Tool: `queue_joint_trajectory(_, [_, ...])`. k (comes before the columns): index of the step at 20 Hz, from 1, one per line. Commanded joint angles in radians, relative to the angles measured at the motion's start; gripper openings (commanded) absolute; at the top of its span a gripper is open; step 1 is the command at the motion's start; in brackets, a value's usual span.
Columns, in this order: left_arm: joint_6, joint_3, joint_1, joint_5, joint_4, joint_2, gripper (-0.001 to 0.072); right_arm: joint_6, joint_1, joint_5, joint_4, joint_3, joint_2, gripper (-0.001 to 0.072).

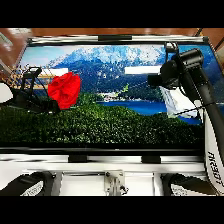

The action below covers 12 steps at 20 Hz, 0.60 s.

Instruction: Fold the shirts.

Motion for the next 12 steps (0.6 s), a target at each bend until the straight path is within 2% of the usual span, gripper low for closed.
queue_joint_trajectory(1, [-0.002, 0.0, 0.001, 0.074, -0.014, -0.031, 0.0593, -0.076, 0.001, 0.066, -0.04, 0.0, 0.0, 0.0564])
queue_joint_trajectory(2, [-0.02, 0.002, 0.01, 0.119, 0.005, -0.057, 0.0631, -0.082, 0.001, 0.058, -0.04, 0.0, 0.0, 0.0564])
queue_joint_trajectory(4, [-0.041, 0.025, 0.046, 0.198, 0.109, -0.15, 0.0642, -0.082, 0.001, 0.018, -0.037, 0.0, 0.0, 0.0564])
queue_joint_trajectory(5, [-0.061, 0.057, 0.072, 0.211, 0.17, -0.219, 0.0688, -0.087, 0.001, -0.005, -0.027, 0.0, 0.0, 0.0564])
queue_joint_trajectory(9, [-0.096, 0.25, 0.16, 0.228, 0.219, -0.512, 0.0689, -0.134, 0.001, -0.106, 0.018, 0.0, -0.005, 0.0564])
queue_joint_trajectory(12, [-0.105, 0.364, 0.154, 0.256, 0.211, -0.683, 0.0689, -0.135, 0.001, -0.111, 0.018, -0.017, -0.011, 0.0564])
